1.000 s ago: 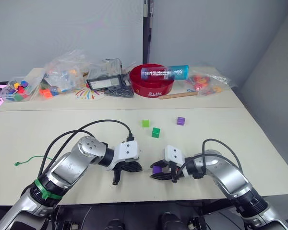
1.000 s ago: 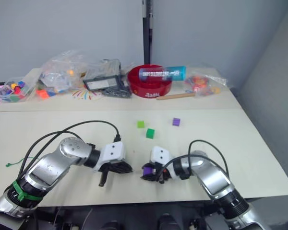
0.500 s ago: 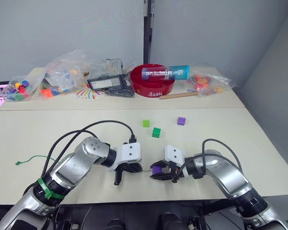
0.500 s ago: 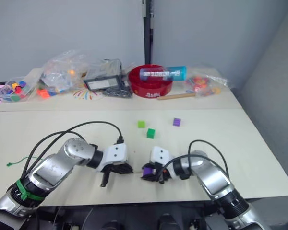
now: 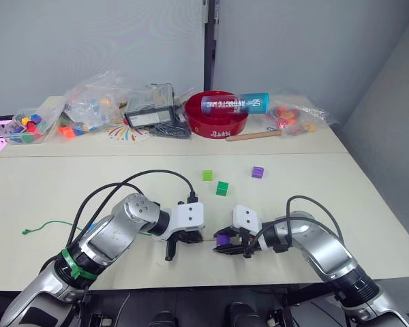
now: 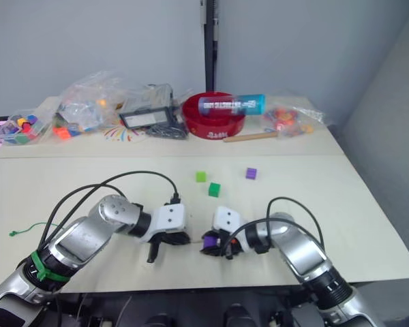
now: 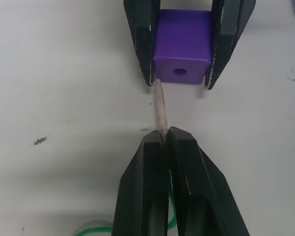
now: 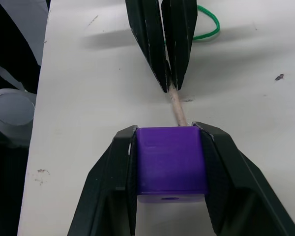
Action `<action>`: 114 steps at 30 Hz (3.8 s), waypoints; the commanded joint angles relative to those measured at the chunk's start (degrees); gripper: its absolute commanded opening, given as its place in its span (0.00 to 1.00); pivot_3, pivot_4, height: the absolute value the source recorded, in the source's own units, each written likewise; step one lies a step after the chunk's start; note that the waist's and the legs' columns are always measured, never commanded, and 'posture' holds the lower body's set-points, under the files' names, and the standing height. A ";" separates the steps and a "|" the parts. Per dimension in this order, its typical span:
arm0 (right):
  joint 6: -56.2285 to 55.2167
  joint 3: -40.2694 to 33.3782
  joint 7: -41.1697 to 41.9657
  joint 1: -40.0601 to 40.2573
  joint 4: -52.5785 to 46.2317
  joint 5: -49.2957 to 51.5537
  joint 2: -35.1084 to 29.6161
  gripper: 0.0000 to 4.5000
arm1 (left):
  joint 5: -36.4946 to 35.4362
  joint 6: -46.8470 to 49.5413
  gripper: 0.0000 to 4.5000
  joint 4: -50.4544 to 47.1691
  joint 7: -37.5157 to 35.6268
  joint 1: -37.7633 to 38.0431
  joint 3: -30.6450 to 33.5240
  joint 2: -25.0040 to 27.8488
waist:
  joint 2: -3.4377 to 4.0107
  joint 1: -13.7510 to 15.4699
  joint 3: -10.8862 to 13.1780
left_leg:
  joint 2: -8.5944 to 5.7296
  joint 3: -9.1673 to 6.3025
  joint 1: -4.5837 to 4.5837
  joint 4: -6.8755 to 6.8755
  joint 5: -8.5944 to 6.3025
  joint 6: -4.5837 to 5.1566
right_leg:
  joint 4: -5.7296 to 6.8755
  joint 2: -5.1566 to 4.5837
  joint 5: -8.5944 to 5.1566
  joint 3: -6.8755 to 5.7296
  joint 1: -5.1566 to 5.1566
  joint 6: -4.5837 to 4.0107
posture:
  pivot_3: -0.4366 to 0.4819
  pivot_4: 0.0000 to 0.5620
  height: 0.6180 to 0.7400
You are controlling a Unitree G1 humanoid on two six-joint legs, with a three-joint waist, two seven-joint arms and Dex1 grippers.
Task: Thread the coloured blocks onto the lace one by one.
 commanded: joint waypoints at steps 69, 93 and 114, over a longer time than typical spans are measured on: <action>3.38 -3.50 -2.24 3.70 -4.50 1.95 -5.72 0.27 | -2.23 -25.00 0.00 13.10 -3.36 10.25 8.23 -2.94 | 0.01 0.73 0.00 | -0.05 0.00 -0.01 0.09 0.00 0.00 | 0.00 -0.09 0.00 -0.02 0.06 0.03 | 0.48 0.27 0.92; -0.74 1.89 0.04 0.90 -0.72 -1.28 -3.37 0.27 | -5.14 -29.41 0.56 12.94 -7.58 13.46 14.02 5.39 | 0.00 -0.28 -0.01 | 0.02 0.01 0.08 0.07 0.00 0.00 | 0.08 -0.01 0.00 -0.02 0.06 0.01 | 0.48 0.27 0.92; -6.52 -6.82 0.59 8.78 0.63 3.06 -3.49 0.70 | -3.90 -27.33 0.63 12.92 -3.76 13.93 11.92 -0.39 | 0.01 0.13 -0.01 | 0.02 0.02 0.04 0.08 0.00 0.00 | 0.04 -0.01 0.00 -0.01 0.06 0.00 | 0.48 0.27 0.92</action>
